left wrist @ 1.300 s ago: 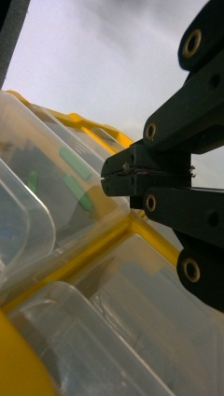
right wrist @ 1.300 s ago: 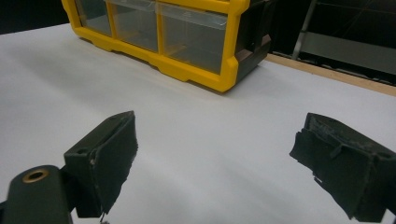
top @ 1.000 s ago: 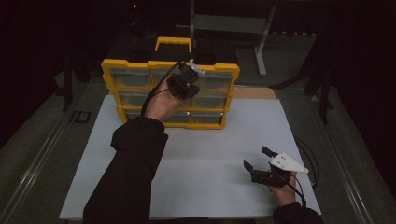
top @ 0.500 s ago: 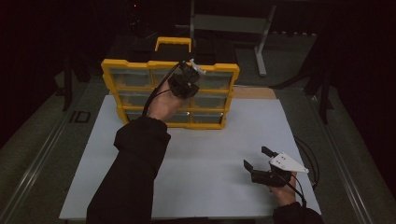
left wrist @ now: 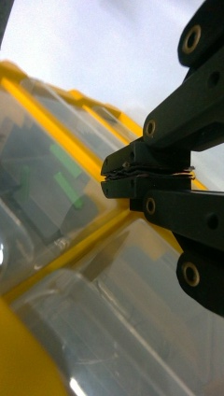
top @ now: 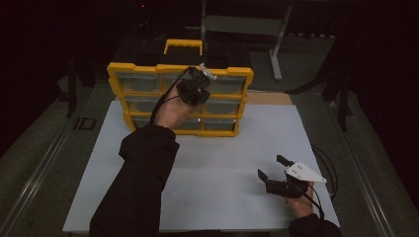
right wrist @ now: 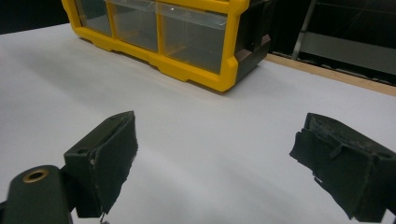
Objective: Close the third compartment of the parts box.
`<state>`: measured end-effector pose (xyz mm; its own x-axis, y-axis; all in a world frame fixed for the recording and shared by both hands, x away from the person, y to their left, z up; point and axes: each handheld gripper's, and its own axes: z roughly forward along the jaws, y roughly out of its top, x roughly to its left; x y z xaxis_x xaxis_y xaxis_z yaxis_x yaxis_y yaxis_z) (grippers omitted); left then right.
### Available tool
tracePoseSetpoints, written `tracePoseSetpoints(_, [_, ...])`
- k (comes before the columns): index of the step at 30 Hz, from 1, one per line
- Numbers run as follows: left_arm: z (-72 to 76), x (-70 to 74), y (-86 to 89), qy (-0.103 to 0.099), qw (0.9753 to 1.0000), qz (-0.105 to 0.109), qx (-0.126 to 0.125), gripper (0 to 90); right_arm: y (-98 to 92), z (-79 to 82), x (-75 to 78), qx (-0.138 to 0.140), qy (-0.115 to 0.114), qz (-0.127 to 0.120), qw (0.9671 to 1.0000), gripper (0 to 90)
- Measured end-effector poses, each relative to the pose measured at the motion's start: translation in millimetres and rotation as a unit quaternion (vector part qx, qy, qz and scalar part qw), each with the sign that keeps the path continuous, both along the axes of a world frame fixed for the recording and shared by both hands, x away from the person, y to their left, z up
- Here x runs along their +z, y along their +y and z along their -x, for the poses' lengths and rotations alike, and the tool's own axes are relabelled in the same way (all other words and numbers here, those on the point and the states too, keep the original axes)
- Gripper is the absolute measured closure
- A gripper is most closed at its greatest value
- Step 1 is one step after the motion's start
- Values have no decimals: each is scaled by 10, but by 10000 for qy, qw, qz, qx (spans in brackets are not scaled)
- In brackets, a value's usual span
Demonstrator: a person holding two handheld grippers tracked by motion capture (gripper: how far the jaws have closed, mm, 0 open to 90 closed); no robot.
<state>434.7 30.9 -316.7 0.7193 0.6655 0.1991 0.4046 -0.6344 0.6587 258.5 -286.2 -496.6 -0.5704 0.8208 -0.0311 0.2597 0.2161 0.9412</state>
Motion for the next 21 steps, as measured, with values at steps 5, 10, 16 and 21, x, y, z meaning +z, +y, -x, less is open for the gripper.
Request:
tracePoseSetpoints(5, [58, 13, 42, 52, 9997, -34, -220, 840, 8, -2, -3, -6, 2, -2, 10000, 115])
tracePoseSetpoints(10, [117, 26, 80, 115, 9991, 10, -404, 813, 10, 2, -3, -9, 22, -9, 10000, 115])
tracePoseSetpoints(16, [209, -2, 127, 215, 9978, 86, -622, 732, 11, 1, -4, -10, 18, -8, 10000, 115])
tracePoseSetpoints(21, [270, -36, 182, 330, 9964, 177, -758, 643, 11, -1, -7, -8, 19, -3, 10000, 115])
